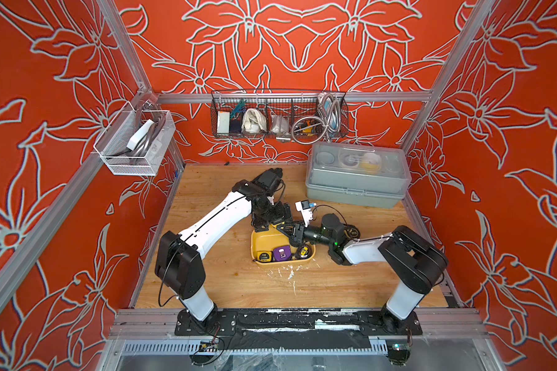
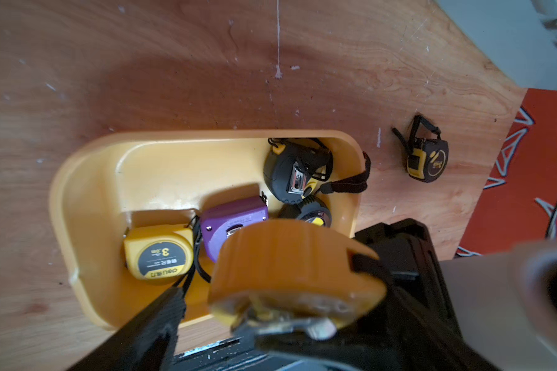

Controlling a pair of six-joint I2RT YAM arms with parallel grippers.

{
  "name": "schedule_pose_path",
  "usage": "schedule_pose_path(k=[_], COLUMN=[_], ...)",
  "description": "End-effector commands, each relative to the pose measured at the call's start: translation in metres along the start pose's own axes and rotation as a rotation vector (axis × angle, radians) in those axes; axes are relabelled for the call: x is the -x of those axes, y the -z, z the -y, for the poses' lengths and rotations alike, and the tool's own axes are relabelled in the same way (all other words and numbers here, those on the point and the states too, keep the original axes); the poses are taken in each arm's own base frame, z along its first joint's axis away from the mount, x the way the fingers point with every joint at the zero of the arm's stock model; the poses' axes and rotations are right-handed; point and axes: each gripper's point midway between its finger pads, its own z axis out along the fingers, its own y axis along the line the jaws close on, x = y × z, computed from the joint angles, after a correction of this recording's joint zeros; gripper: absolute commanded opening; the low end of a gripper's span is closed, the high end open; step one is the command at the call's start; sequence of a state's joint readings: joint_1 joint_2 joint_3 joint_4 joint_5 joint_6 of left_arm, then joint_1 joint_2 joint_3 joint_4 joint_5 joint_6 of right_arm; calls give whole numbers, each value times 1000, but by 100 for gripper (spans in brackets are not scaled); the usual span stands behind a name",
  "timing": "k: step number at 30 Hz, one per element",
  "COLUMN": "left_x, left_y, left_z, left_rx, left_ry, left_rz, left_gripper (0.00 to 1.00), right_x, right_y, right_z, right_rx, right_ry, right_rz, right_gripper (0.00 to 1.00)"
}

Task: Take the tape measure out of the storage box
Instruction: Place the tape measure at the center of the board.

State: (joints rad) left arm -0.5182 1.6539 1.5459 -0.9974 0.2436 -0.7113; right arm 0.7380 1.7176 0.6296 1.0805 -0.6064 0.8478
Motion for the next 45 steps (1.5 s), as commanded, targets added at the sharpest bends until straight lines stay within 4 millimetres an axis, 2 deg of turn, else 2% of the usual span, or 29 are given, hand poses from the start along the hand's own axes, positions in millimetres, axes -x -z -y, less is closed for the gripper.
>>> schedule_pose_path(k=[1, 4, 6, 8, 12, 15, 20, 24, 35, 37, 38, 39, 41, 43, 45], left_x=[19, 30, 30, 27, 13, 3, -6, -15, -27, -28, -29, -29, -29, -29, -28], left_y=[36, 37, 26, 14, -22, -46, -76, -94, -128, -134, -137, -140, -145, -149, -153], left_z=[2, -4, -8, -15, -22, -14, -1, 3, 19, 19, 19, 19, 18, 14, 7], left_rx=[50, 117, 147, 184, 257, 265, 263, 268, 237, 248, 252, 256, 273, 296, 325], left_ry=[-109, -165, -207, -234, -305, -350, -399, -434, -444, -449, -453, -455, -458, -458, -455], left_rz=[130, 157, 130, 95, -6, -61, -120, -161, -218, -223, -228, -227, -229, -230, -231], left_gripper=[99, 99, 99, 99, 99, 99, 99, 99, 99, 99, 99, 99, 99, 99, 99], right_x=[16, 29, 42, 47, 38, 14, -47, -77, -106, -109, -109, -107, -99, -86, -72], right_y=[21, 55, 89, 123, 178, 204, 213, 215, 225, 226, 226, 226, 228, 234, 240], right_z=[1, 22, 33, 49, 60, 70, 90, 99, 113, 115, 114, 113, 108, 102, 95], right_rx=[-33, -131, -191, -306, -510, -538, -542, -547, -634, -643, -645, -641, -655, -689, -722], right_ry=[6, -57, -97, -137, -143, -277, -464, -548, -577, -582, -579, -571, -545, -493, -437], right_rz=[48, 66, 124, 130, 51, 25, -37, -66, -167, -174, -179, -181, -182, -168, -135], right_gripper=[1, 1, 2, 2, 2, 2, 3, 4, 9, 16, 24, 35, 64, 84, 99])
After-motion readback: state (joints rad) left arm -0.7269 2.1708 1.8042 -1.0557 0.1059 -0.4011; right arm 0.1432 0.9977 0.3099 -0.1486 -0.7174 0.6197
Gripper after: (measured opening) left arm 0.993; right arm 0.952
